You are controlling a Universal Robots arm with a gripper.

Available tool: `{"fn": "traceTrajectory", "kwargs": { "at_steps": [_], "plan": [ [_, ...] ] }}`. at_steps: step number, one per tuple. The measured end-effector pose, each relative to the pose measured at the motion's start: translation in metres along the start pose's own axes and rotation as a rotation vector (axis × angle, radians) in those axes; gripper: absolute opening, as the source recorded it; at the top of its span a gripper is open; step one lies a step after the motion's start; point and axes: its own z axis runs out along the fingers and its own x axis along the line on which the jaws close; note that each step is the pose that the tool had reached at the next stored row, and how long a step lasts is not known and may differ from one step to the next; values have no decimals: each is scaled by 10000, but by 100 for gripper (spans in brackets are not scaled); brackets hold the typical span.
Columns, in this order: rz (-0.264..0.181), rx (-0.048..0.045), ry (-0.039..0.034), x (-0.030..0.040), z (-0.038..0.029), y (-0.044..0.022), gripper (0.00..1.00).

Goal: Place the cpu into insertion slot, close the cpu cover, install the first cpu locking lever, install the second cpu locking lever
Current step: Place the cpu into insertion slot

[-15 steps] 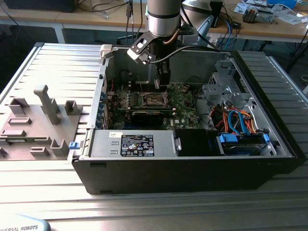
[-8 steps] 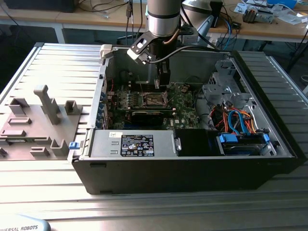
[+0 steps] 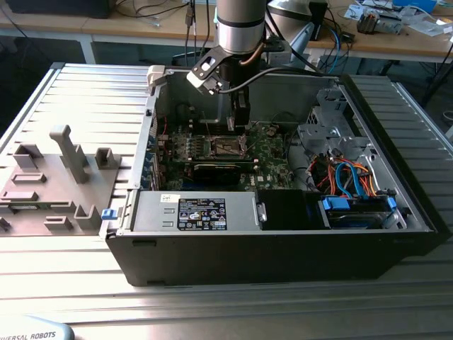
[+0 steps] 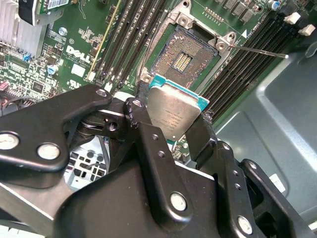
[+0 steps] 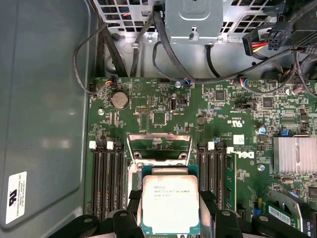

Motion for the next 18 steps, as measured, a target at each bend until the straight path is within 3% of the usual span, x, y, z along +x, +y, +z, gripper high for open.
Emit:
{"fn": "traceTrajectory", "kwargs": {
  "at_steps": [18],
  "plan": [
    [110,-1,-13,0,7,-10,54]
  ]
}}
